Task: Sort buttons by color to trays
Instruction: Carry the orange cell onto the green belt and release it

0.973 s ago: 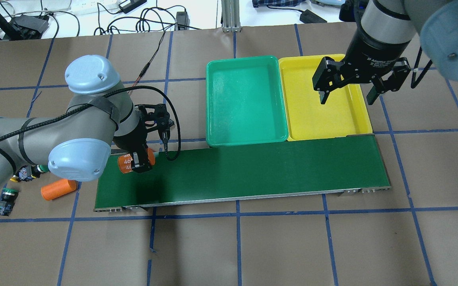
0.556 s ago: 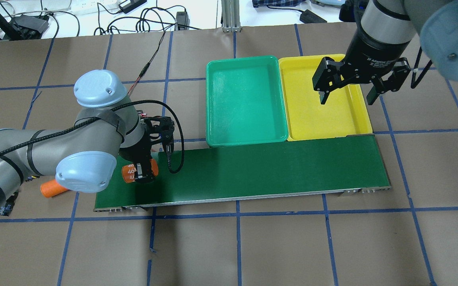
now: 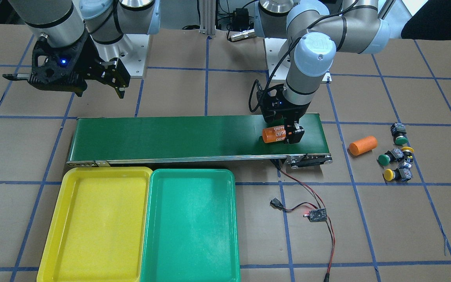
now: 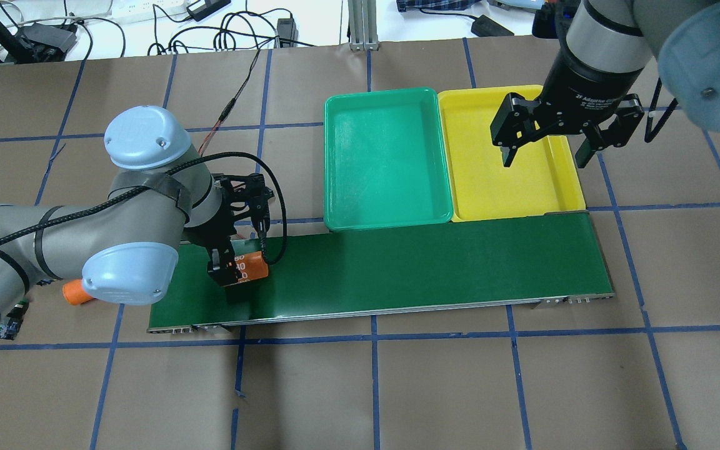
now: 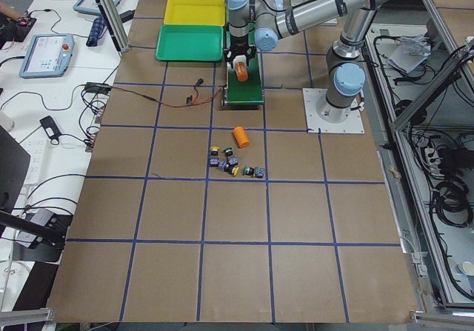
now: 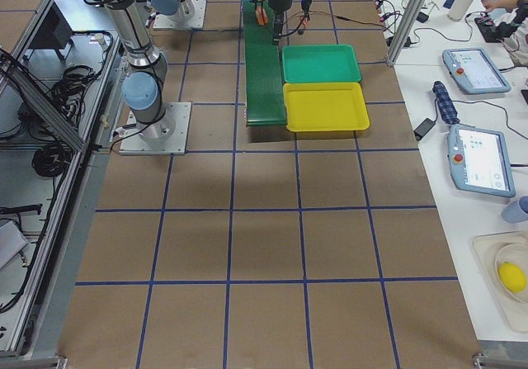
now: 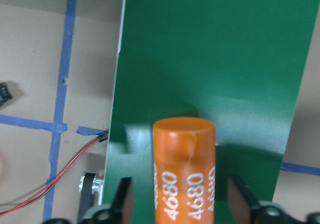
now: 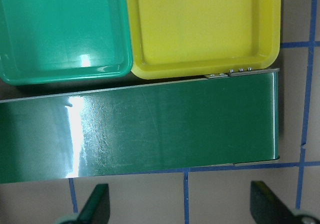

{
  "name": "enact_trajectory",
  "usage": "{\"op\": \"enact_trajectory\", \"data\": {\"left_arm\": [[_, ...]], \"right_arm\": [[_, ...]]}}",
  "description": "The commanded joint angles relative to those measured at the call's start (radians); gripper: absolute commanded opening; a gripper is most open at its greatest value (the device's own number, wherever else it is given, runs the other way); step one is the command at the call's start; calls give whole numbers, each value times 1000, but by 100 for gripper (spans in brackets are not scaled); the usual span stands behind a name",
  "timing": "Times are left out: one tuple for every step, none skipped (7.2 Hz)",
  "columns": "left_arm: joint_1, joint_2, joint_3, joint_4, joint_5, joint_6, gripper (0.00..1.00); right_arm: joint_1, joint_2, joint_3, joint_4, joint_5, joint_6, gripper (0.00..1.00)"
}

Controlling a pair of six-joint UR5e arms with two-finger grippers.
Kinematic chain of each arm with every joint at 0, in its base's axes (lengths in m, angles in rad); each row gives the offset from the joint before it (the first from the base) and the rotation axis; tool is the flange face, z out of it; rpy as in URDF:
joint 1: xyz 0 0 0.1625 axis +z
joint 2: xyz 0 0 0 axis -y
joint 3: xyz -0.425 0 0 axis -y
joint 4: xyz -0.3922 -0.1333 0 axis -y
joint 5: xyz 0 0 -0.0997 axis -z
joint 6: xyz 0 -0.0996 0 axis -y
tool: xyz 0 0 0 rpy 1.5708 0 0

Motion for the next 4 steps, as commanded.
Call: {"op": "enact_trajectory", "data": {"left_arm": [[84, 9, 18, 57, 4, -43, 100], [182, -10, 12, 70, -2, -64, 100], [268, -14, 15, 71, -2, -60, 100], [354, -32, 15, 74, -5, -55, 100]], "right_arm": [[0, 0, 0, 0, 0, 0, 100], [0, -2, 0, 0, 0, 0, 100], [0, 0, 0, 0, 0, 0, 100], [0, 0, 0, 0, 0, 0, 100]]}}
